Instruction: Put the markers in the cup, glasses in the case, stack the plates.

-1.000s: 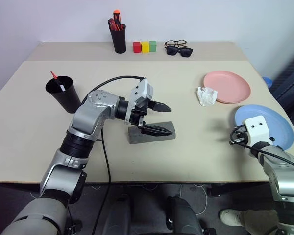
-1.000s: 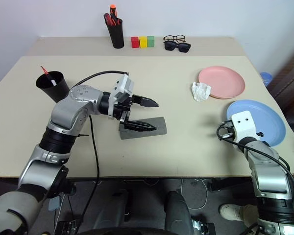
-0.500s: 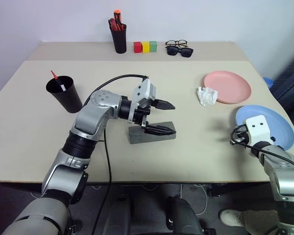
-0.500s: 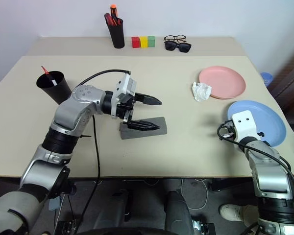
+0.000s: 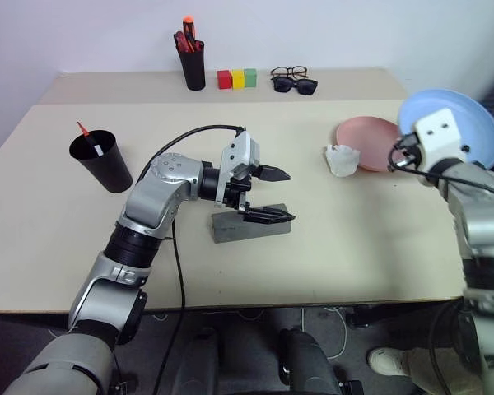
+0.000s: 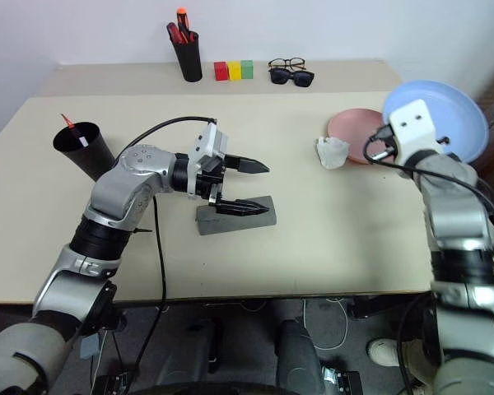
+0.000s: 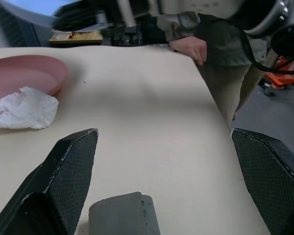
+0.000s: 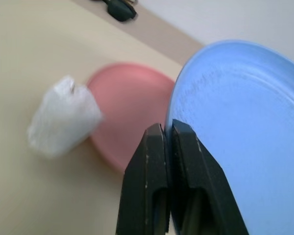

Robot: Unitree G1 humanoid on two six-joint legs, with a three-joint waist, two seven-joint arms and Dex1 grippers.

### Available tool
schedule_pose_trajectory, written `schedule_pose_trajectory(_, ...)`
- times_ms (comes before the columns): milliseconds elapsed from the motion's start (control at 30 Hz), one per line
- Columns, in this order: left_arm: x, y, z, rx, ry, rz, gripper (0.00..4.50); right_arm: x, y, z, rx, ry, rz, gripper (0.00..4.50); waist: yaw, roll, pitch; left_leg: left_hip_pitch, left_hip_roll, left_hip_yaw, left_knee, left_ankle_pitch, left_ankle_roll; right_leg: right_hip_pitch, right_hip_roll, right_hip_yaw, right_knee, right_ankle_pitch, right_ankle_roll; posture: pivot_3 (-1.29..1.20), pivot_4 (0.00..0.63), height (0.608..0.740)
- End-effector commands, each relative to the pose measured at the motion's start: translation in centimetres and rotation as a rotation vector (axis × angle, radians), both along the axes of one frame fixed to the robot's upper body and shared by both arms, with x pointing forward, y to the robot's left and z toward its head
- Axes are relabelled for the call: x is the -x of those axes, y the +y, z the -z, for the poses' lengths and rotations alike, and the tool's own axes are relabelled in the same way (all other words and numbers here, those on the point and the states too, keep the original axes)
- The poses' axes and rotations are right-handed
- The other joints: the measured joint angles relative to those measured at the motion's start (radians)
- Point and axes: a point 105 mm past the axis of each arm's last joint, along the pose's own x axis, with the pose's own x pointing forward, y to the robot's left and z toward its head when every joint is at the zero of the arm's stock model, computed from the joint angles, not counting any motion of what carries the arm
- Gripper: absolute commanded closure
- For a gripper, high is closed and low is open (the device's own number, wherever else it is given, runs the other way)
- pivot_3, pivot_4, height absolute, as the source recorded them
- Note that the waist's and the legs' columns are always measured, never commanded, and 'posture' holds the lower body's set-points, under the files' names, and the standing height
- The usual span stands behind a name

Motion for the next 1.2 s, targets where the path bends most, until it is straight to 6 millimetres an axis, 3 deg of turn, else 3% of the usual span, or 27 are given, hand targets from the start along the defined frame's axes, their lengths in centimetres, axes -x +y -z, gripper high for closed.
schedule_pose_trajectory(33, 0.2, 0.3, -1.0, 0.034, -0.046, -0.033, 0.04, -2.5, 1.2, -1.1, 0.042, -0.052, -0.059, 4.50, -0.002, 0.000, 0.000, 0.000, 0.000, 0.000, 0.000, 0.000, 0.000, 0.000, 0.000, 0.000, 0.000, 0.000, 0.001, 0.00, 0.150, 0.740)
schedule_pose_trajectory(233, 0.3, 1.4, -0.9, 0.042, -0.043, -0.121, 0.04, -5.5, 4.0, -0.5, 0.029, -0.046, -0.125, 4.50, -0.003, 0.001, 0.001, 0.000, 0.000, 0.001, -0.002, 0.000, 0.000, -0.001, 0.000, 0.002, 0.000, 0.000, 0.001, 0.00, 0.150, 0.740)
schedule_pose_trajectory(367, 0.4, 2.2, -0.8, 0.036, -0.037, -0.166, 0.00, -6.1, 4.9, 0.2, 0.024, -0.033, -0.136, 3.08, 0.000, 0.001, 0.001, 0.000, 0.000, 0.002, -0.002, 0.000, 0.000, -0.001, 0.000, 0.002, 0.000, 0.000, 0.001, 0.00, 0.150, 0.740)
schedule_pose_trajectory(533, 0.6, 2.8, -0.9, 0.037, -0.032, -0.201, 0.00, -6.3, 4.8, -0.1, 0.031, -0.071, -0.109, 0.62, -0.003, 0.001, 0.001, 0.000, 0.000, 0.002, -0.002, 0.000, 0.000, -0.001, 0.000, 0.003, 0.000, 0.000, 0.001, 0.00, 0.150, 0.740)
schedule_pose_trajectory(667, 0.6, 3.0, -0.7, 0.042, -0.023, -0.220, 0.00, -5.8, 4.7, 0.1, -0.114, -0.053, -0.159, 0.62, -0.003, 0.002, 0.001, 0.001, 0.000, 0.003, -0.002, 0.000, 0.000, -0.001, 0.000, 0.003, 0.000, 0.001, 0.001, 0.00, 0.150, 0.740)
schedule_pose_trajectory(1033, 0.0, 3.4, -0.6, 0.059, -0.014, -0.259, 0.00, -2.4, 5.4, 5.7, -0.337, 0.109, -0.232, 0.62, 0.001, 0.002, 0.001, 0.001, 0.000, 0.003, -0.002, 0.000, 0.000, -0.001, 0.001, 0.004, 0.001, 0.001, 0.002, 0.00, 0.150, 0.740)
schedule_pose_trajectory(1200, 0.0, 3.7, -0.7, 0.055, -0.022, -0.269, 0.00, -1.7, 5.4, 7.8, -0.358, 0.149, -0.191, 0.62, -0.003, 0.002, 0.001, 0.003, 0.000, 0.004, -0.002, 0.000, 0.000, -0.001, 0.001, 0.005, 0.002, 0.001, 0.001, 0.00, 0.150, 0.740)
